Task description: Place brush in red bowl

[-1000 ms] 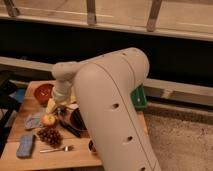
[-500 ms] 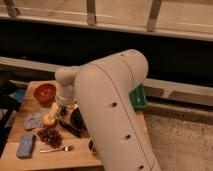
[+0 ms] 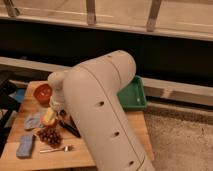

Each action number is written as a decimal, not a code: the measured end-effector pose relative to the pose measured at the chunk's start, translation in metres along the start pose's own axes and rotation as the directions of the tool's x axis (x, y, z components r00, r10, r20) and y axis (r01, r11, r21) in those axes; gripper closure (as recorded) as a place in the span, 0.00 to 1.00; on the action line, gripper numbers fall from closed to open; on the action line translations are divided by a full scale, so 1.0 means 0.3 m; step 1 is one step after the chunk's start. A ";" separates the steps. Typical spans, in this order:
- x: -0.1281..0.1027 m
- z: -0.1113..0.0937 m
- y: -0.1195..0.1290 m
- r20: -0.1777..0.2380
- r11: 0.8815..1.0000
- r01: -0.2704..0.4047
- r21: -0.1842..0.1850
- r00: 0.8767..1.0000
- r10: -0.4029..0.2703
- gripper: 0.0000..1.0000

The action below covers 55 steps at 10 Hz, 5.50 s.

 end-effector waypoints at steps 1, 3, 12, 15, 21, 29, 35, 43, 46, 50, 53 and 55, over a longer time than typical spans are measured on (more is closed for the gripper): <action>-0.001 0.015 0.009 -0.005 1.000 -0.001 0.002 1.000 0.001 0.20; 0.004 0.031 0.002 -0.008 1.000 -0.017 0.012 1.000 0.017 0.20; 0.073 0.017 -0.098 0.005 0.991 -0.113 0.069 0.994 0.113 0.20; 0.067 0.014 -0.115 0.015 0.990 -0.120 0.069 0.993 0.119 0.20; 0.028 0.088 -0.061 -0.001 0.995 -0.090 0.038 0.996 0.090 0.57; 0.018 0.022 -0.060 0.058 0.994 -0.098 0.051 0.994 0.095 0.87; -0.050 -0.209 -0.076 0.233 0.999 -0.026 0.018 0.972 0.021 0.87; -0.322 -0.299 -0.006 0.337 0.977 0.214 -0.007 0.920 -0.199 0.87; -0.459 -0.279 0.075 0.333 0.948 0.318 -0.015 0.896 -0.295 0.87; -0.468 -0.279 0.074 0.329 0.947 0.322 -0.013 0.895 -0.300 0.87; -0.439 -0.249 0.040 0.268 0.958 0.287 -0.019 0.924 -0.272 0.87; -0.420 -0.231 0.005 0.217 0.966 0.259 -0.015 0.944 -0.250 0.87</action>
